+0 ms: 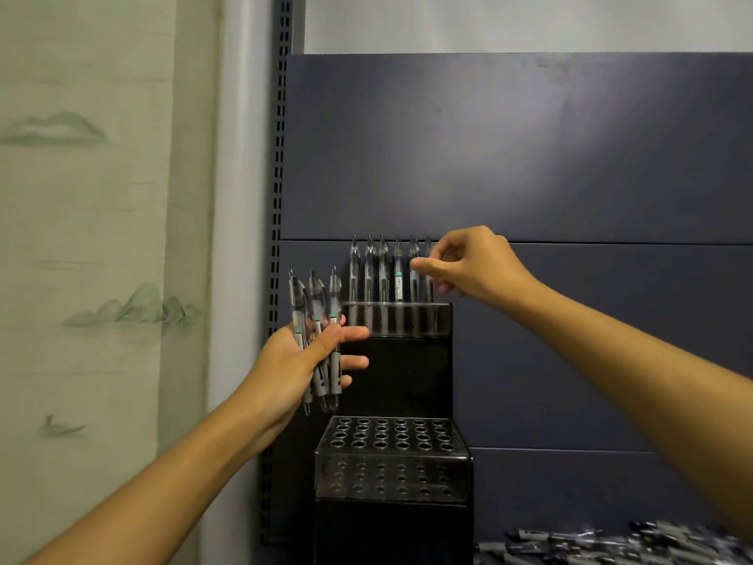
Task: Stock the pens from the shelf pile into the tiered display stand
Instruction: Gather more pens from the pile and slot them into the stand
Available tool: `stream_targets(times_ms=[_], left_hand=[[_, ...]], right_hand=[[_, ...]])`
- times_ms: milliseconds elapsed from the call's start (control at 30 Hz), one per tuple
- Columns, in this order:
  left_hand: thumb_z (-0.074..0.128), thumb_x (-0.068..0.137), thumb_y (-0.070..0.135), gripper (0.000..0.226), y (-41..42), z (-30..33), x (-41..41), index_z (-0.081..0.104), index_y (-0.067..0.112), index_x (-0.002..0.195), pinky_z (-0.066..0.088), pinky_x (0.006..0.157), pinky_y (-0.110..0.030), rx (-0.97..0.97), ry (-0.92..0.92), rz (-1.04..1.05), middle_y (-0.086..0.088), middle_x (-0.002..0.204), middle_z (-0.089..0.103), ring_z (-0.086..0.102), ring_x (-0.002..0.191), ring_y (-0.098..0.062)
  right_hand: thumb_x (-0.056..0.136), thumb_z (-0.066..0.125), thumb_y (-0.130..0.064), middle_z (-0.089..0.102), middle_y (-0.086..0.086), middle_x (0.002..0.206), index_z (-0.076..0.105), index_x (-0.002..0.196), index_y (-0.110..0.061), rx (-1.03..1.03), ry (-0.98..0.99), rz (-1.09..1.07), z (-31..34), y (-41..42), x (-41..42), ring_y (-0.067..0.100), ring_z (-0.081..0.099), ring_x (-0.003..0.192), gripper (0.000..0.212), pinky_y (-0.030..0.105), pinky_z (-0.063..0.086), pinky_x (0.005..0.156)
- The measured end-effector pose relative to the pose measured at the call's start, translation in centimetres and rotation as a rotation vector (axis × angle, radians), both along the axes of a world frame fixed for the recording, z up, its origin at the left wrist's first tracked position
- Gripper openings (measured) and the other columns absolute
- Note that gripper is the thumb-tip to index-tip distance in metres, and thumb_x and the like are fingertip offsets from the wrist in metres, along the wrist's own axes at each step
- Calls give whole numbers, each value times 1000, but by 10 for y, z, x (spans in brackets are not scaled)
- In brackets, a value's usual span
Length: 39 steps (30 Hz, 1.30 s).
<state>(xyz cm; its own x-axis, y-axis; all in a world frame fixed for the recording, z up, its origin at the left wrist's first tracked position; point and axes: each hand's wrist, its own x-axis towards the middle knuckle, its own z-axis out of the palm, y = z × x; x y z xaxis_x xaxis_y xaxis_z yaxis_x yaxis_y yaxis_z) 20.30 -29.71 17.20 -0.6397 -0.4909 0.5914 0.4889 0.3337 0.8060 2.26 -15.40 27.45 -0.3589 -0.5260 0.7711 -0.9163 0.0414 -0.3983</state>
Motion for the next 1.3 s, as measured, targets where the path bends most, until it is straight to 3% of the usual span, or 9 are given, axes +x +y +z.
stream_targets(times_ms=[133,333,433,600,833,1300], left_hand=[[49,99,24,26,6,10,1,61,18,122,61,69,-26,21,37,-11,4,106,76,75,91,-20],[49,101,22,25,16,17,6,62,17,121,62,76,-33,37,8,-107,-5,109,75,74,97,-27],[49,100,22,26,11,15,9,64,16,121,60,83,-38,57,-8,-95,-6,111,75,73,101,-27],[53,98,19,20,-8,4,18,68,18,112,61,79,-36,123,-5,2,-4,109,76,74,98,-23],[52,99,18,20,-27,-4,32,67,16,113,63,75,-34,145,-22,62,-2,105,77,75,93,-24],[54,96,21,22,-28,-5,37,68,18,113,63,73,-31,96,-39,30,-1,103,77,75,92,-25]], right_hand=[[86,72,-39,75,2,82,73,99,-13,128,-84,297,-9,-3,36,15,73,70,28,29,61,64],[94,64,-32,75,-5,90,73,106,-18,130,-56,376,-24,-17,57,10,73,83,21,25,60,68],[94,65,-33,75,-7,91,73,105,-20,87,-66,357,-29,-25,59,8,71,87,18,30,59,79],[98,59,-22,75,7,99,63,115,-10,-26,-257,438,-7,-34,68,21,76,78,21,37,63,74],[97,63,-21,72,11,103,61,121,-8,-188,-280,282,32,-49,54,22,76,72,27,34,63,70],[94,65,-23,72,12,100,60,125,-8,21,-212,167,14,-77,46,19,75,69,35,28,63,64]])
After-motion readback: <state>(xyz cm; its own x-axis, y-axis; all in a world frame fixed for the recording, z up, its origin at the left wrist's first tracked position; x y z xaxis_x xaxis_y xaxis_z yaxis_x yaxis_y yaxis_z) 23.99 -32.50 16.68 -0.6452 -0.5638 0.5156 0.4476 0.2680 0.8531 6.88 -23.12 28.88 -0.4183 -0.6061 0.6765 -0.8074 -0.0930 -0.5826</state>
